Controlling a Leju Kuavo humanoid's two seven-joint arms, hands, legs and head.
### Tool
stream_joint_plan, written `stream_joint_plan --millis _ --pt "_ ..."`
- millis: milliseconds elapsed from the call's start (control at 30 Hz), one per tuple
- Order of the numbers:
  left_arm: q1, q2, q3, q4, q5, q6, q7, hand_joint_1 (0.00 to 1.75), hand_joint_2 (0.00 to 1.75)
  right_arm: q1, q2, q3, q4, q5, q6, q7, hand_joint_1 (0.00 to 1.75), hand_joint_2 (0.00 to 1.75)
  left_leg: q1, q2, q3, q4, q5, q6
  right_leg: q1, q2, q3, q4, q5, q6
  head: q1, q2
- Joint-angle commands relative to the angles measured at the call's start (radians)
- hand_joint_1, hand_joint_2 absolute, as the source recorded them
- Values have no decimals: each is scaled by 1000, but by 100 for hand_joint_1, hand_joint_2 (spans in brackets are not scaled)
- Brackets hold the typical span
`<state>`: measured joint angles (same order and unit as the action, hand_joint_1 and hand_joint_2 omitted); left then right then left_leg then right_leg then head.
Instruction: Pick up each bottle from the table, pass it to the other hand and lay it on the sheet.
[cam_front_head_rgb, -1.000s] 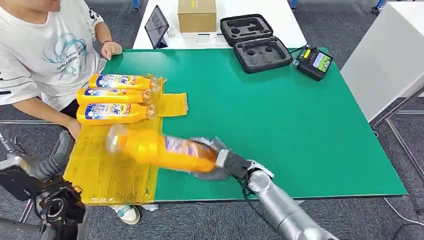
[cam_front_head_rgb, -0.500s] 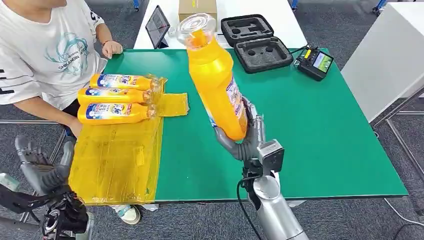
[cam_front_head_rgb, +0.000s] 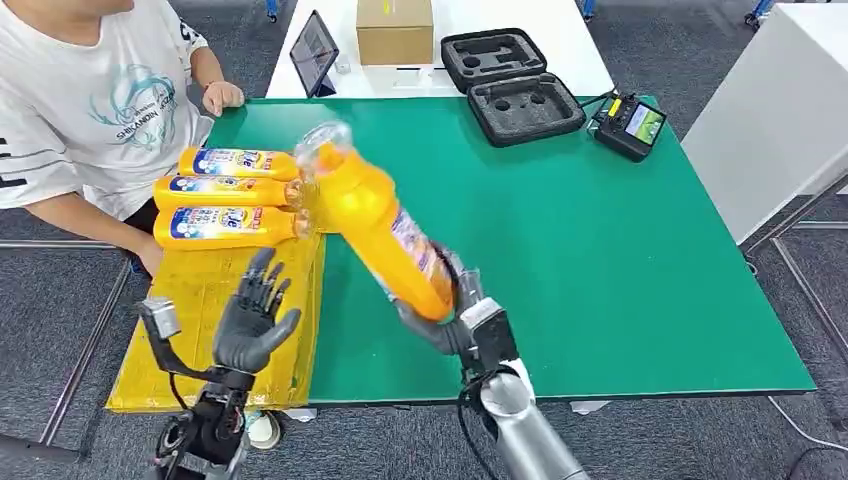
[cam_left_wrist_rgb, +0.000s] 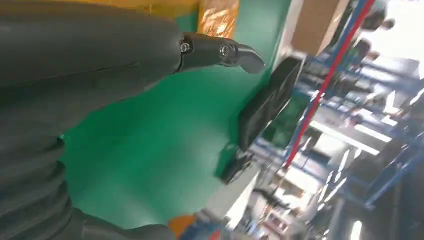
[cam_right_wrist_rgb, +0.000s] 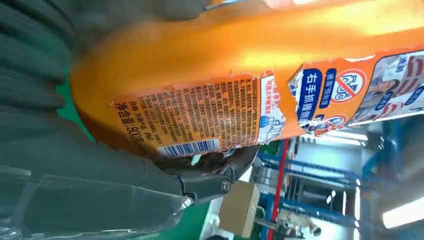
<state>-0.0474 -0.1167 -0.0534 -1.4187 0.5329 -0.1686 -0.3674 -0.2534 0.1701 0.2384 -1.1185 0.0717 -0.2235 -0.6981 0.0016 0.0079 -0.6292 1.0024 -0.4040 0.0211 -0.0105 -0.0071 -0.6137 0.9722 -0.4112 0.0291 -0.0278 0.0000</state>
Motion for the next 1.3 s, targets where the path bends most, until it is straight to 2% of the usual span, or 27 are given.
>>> stream_joint_plan --millis 33,233,300,333,500,533,567,633,733,767,800,833,900,933,1300 --pt "-43 43 -64 96 2 1 3 0 175 -52 4 30 132 -6 1 0 175 175 0 0 5 -1 -1 -1 0 1 5 -1 -1 -1 0 0" --pt "-43 43 -64 96 2 1 3 0 175 -52 4 30 132 -6 1 0 175 175 1 0 5 -1 -1 -1 1 1 5 -1 -1 -1 0 0" --pt "-52 54 -92 102 9 -23 15 0 175 -67 13 54 182 8 19 0 175 175 0 0 2 -1 0 -1 0 1 2 -1 0 -1 0 0" --pt "-52 54 -92 102 9 -23 15 0 175 -67 13 54 182 8 19 0 175 175 1 0 5 -1 -1 -1 0 1 5 -1 -1 -1 0 0" --pt "-94 63 -146 147 20 -23 19 0 175 -90 48 150 289 43 13 0 175 175 1 0 9 -1 -2 -2 1 1 9 -1 -2 -2 0 0" --pt "-97 65 -149 152 21 -22 19 0 175 -92 51 163 296 49 5 0 175 175 1 0 4 -1 -1 -1 1 1 4 -1 -1 -1 0 0" --pt "-100 65 -151 158 22 -22 19 0 175 -95 56 173 308 50 4 0 175 175 2 0 9 -1 -3 -2 1 1 9 -1 -2 -2 0 0" --pt "-119 67 -160 182 33 -32 25 0 175 -100 57 190 320 48 -3 0 175 175 1 1 4 -1 -1 -1 0 1 4 -1 -1 -1 0 0" --pt "-146 67 -163 206 48 -34 24 0 175 -110 59 221 360 61 10 0 175 175 2 -1 9 -2 -2 -2 1 1 9 -2 -2 -2 0 0" --pt "-151 66 -162 206 50 -34 24 0 175 -111 66 228 375 64 11 0 175 175 1 -2 6 -1 -1 -1 1 -1 6 -1 -2 -1 0 0" --pt "-154 63 -159 207 68 -44 28 0 175 -117 73 241 404 65 26 0 175 175 1 -3 8 -1 -2 -2 1 -2 9 -1 -3 -2 1 0" --pt "-168 67 -172 212 84 -62 40 0 175 -124 103 294 503 119 23 0 175 175 1 0 4 -1 -1 -1 1 0 4 -1 -1 -1 0 0" --pt "-179 69 -178 213 96 -58 45 0 175 -112 124 326 529 141 -7 0 175 175 2 1 8 -1 -2 -2 1 2 8 -2 -2 -2 0 0" --pt "-179 72 -178 203 106 -56 44 0 175 -123 136 350 571 154 6 0 175 175 2 0 5 -1 -1 -1 2 0 5 -1 -1 -1 0 0" --pt "-167 81 -184 179 115 -49 48 0 175 -138 138 357 585 144 4 0 175 175 2 -2 5 0 -2 -1 1 -1 6 -1 -2 -1 -1 0"
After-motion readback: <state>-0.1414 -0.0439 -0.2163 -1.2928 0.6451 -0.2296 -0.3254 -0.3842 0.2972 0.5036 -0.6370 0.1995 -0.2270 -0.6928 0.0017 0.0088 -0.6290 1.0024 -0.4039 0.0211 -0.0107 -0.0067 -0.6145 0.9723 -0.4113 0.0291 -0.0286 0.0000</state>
